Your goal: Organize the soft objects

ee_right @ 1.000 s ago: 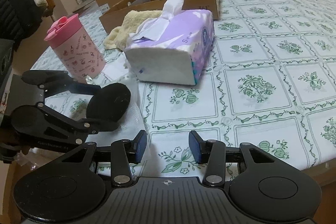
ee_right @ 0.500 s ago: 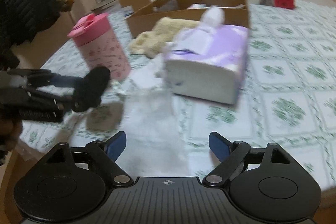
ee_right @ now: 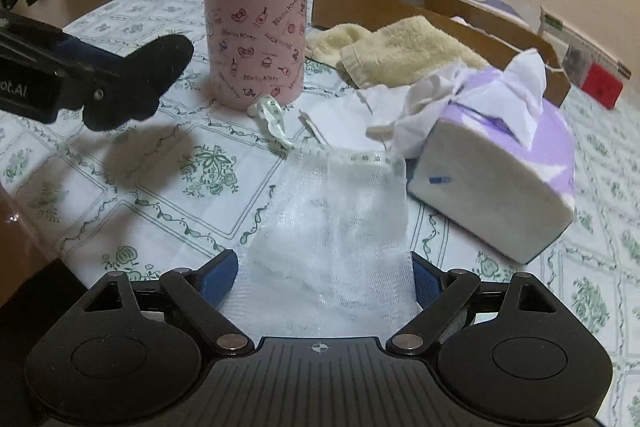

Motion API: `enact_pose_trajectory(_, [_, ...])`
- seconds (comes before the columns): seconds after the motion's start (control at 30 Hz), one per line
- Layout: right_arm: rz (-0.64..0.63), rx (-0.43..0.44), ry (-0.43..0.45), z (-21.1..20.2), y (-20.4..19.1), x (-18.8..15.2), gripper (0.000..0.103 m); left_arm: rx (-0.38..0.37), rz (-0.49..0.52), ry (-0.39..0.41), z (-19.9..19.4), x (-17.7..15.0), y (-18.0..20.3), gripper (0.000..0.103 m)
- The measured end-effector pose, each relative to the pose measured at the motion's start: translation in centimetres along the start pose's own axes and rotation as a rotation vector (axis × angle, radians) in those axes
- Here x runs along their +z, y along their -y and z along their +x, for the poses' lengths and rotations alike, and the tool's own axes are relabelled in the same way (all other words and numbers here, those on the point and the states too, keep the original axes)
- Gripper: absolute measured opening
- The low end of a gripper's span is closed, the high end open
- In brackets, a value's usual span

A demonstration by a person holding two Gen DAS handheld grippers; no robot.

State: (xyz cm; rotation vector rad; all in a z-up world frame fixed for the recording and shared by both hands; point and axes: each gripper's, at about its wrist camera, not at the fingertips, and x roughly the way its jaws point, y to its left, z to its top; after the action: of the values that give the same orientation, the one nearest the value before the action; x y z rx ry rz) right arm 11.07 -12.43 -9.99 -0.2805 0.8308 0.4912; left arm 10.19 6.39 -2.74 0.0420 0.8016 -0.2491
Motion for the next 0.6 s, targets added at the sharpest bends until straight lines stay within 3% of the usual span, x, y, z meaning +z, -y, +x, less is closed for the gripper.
enact_pose_trajectory(0.07, [-0.012,-0.007,0.005,-0.3,-0.3,0.1,0.068,-0.007,-0.008,-0.003,0.1,-0.2,-0.1,0.065])
enact_pose_trajectory(0.2, [-0.012,-0.022,0.003,-0.7,-0.5,0.5,0.044,-0.016,-0.014,0.001,-0.1,-0.6,-0.2,0.065])
enact_pose_trajectory(0.27, [-0.017,-0.031,0.003,-1.0,-0.6,0.6,0.021,-0.018,-0.016,0.006,-0.4,-0.8,-0.1,0.065])
enact_pose_trajectory(0.33, [-0.021,-0.039,0.01,-1.4,-0.8,0.7,0.007,-0.018,-0.016,0.009,-0.7,-0.9,0.0,0.065])
enact_pose_trajectory(0.6, [0.018,-0.041,0.092,-5.0,-0.4,1.2,0.003,-0.01,-0.019,0.034,-2.8,-0.9,0.7,0.065])
